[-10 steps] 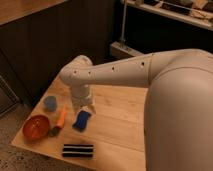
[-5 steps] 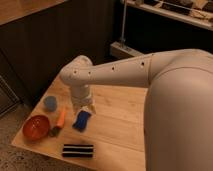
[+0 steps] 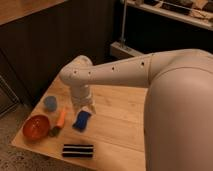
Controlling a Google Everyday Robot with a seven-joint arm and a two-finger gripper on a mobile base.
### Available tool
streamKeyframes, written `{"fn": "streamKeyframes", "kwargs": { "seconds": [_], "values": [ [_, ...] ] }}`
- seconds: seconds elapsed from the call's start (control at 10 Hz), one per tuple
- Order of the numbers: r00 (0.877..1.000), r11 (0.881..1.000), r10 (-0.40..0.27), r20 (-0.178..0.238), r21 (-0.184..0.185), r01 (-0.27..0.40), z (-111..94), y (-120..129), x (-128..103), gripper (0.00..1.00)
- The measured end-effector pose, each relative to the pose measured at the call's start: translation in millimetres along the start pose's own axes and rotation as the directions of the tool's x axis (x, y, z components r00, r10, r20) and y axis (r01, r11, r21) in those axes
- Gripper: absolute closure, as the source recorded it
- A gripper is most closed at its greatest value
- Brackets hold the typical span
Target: Drag the pepper across the table
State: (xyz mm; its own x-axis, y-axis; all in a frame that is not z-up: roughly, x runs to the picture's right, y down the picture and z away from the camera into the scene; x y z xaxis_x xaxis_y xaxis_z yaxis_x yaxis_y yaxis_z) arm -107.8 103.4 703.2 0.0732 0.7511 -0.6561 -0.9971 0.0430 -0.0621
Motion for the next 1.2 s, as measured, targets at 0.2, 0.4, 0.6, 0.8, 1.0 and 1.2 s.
{"fn": "streamKeyframes", "kwargs": {
  "seconds": [0.2,0.4,0.6,0.8,1.0,1.2],
  "values": [
    [1.000,1.000,0.000,0.000,0.000,0.000,0.0,0.0,0.0,0.35],
    [1.000,1.000,0.000,0.000,0.000,0.000,-0.1,0.0,0.0,0.35],
    [1.000,1.000,0.003,0.001,-0.005,-0.003,-1.6,1.2,-1.2,0.35],
    [1.000,0.999,0.018,0.001,-0.041,-0.018,-8.9,12.1,-10.5,0.35],
    [0.999,0.996,0.046,-0.004,-0.077,-0.046,-14.0,27.9,-24.0,0.35],
    [0.997,0.994,0.080,-0.006,-0.074,-0.080,-16.7,39.8,-32.9,0.35]
  ]
}}
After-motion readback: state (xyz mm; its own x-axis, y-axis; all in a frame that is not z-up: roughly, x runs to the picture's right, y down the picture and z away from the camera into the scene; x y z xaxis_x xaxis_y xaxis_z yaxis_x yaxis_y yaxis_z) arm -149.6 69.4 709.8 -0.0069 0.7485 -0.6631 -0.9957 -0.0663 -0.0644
